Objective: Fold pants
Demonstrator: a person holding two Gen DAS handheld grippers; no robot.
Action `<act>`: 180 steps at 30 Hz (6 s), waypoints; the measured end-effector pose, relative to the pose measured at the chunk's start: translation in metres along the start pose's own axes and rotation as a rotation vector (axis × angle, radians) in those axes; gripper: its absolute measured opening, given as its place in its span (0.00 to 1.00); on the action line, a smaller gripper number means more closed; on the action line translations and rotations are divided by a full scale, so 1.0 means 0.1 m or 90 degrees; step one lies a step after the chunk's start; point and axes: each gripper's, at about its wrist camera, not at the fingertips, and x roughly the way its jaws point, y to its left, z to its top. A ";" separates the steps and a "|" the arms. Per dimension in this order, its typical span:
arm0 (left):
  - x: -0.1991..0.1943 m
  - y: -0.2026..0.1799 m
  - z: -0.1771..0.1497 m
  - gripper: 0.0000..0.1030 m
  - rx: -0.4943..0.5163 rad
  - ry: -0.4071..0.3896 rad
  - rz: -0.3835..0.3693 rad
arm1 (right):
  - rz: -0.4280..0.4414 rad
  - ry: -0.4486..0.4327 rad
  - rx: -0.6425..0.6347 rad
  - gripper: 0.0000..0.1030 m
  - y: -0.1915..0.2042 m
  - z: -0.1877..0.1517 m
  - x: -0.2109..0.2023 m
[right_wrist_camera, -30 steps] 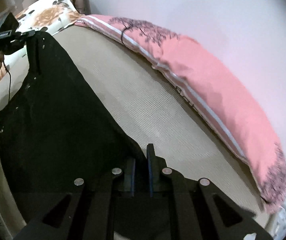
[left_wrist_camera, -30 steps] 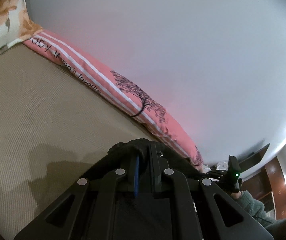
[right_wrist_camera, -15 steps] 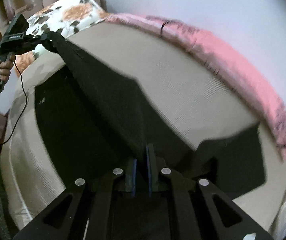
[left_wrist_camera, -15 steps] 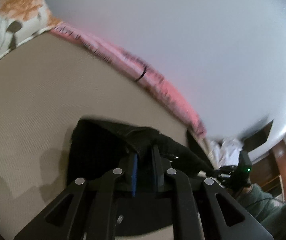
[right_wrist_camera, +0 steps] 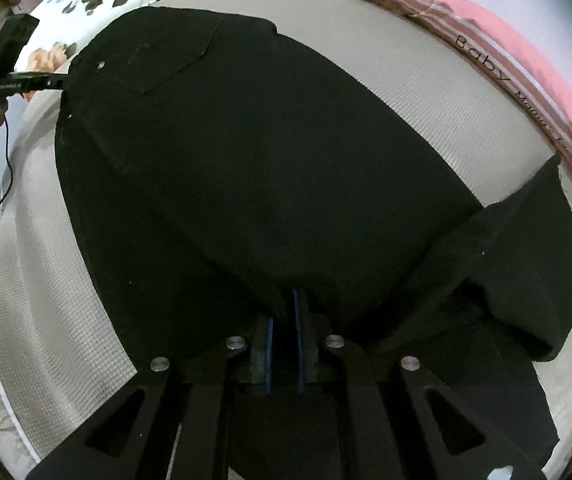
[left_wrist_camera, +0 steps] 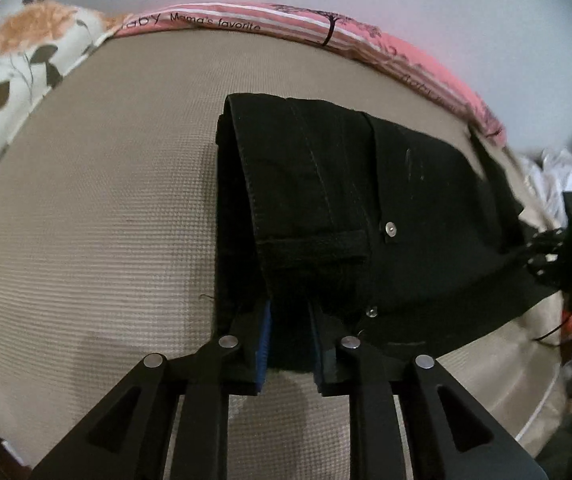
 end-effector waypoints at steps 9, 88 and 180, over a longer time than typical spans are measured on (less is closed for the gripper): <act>-0.18 0.11 -0.09 0.40 -0.052 0.036 0.074 | -0.032 -0.035 0.034 0.38 0.13 -0.07 -0.16; 0.18 0.08 0.22 0.26 -0.189 0.043 -0.003 | -0.066 -0.083 0.543 0.05 -0.60 -0.73 -0.54; 1.37 -4.43 -0.32 0.27 0.339 0.127 -0.032 | 0.064 -0.079 0.577 0.47 -2.69 -0.48 -0.40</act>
